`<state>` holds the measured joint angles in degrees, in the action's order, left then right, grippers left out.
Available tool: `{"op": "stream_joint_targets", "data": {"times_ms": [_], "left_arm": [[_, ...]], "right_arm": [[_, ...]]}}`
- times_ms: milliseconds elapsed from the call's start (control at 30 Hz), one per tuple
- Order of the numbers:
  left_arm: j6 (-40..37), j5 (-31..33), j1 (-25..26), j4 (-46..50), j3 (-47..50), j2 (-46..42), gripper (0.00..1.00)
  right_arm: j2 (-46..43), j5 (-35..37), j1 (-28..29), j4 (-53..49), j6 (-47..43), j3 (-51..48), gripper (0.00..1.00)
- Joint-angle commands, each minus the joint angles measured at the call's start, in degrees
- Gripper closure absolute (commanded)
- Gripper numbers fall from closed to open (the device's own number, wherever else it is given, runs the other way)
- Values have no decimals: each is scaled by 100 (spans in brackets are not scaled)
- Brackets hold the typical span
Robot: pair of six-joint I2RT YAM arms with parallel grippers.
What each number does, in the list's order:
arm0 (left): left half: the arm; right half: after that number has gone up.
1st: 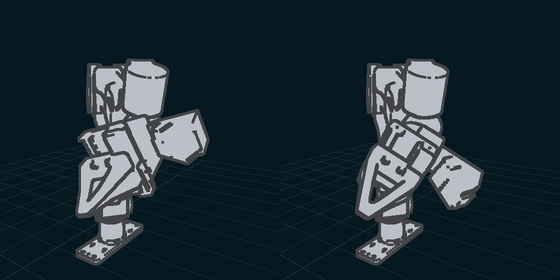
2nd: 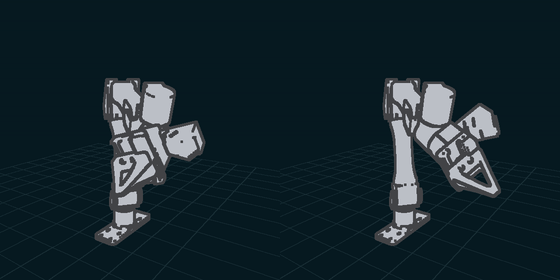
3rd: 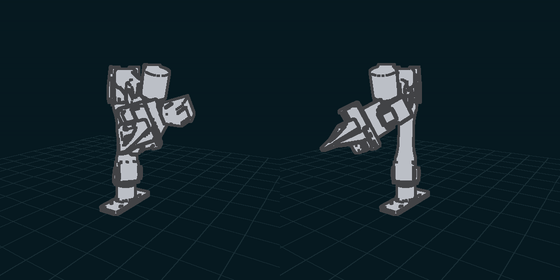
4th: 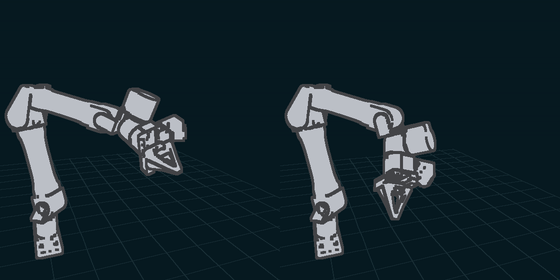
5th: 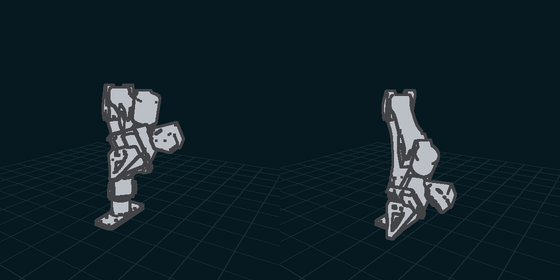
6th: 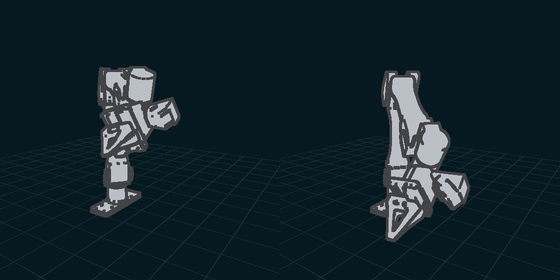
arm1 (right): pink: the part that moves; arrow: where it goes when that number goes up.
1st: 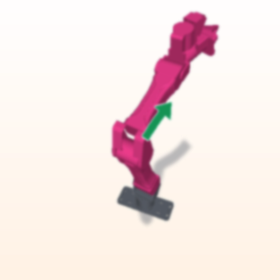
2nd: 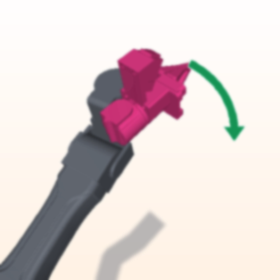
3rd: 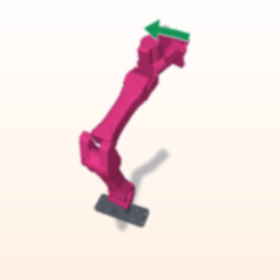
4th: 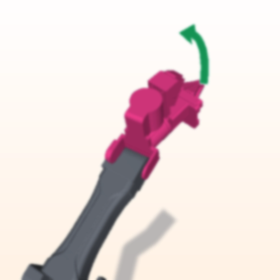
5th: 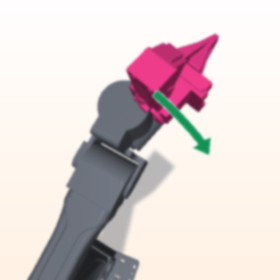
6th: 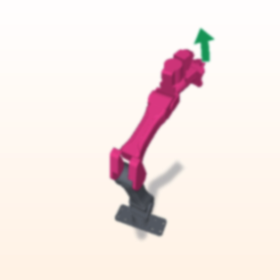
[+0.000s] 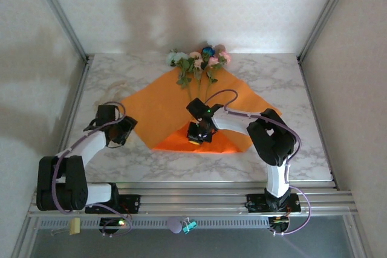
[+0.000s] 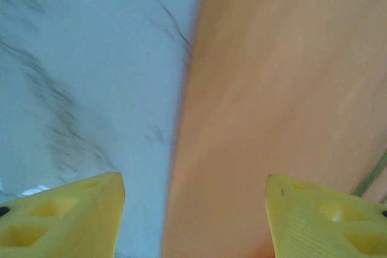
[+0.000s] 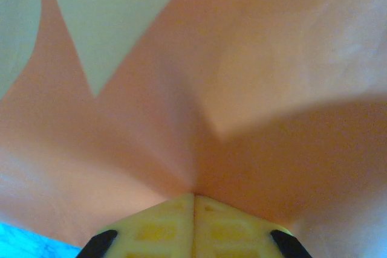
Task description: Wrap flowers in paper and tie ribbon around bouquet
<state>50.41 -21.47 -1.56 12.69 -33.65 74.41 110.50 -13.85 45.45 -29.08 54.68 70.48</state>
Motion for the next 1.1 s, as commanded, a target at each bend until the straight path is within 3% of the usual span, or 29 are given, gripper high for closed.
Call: {"op": "stream_joint_targets", "data": {"times_ms": [0, 233, 333, 433, 567, 633, 767, 900, 1067], "left_arm": [[282, -212, 724, 30, 186, -306, 37], [2634, 423, 2420, -1090, 1591, -1952, 37], [3014, 745, 2652, -1648, 1898, -2154, 38], [2858, 686, 2661, -1915, 1827, -1806, 40], [2582, 738, 2763, -1392, 1500, -1378, 43], [2687, 789, 2798, -1718, 1614, -1410, 48], [2656, 807, 2826, -2080, 1651, -1260, 65], [1955, 861, 2973, -1594, 1219, -1042, 99], [1122, 1063, 3282, -653, 612, -800, 100]], "right_arm": [[237, -42, -188, 204, 418, -447, 92], [380, -479, -449, 834, 769, -940, 93], [345, -510, -453, 843, 748, -939, 93], [315, -500, -456, 805, 733, -948, 93], [323, -498, -463, 763, 702, -957, 93], [306, -488, -458, 763, 702, -965, 93], [250, -462, -466, 739, 705, -966, 93], [3, -378, -450, 631, 508, -786, 85], [-348, -502, -441, 341, 62, -395, 78]]}}
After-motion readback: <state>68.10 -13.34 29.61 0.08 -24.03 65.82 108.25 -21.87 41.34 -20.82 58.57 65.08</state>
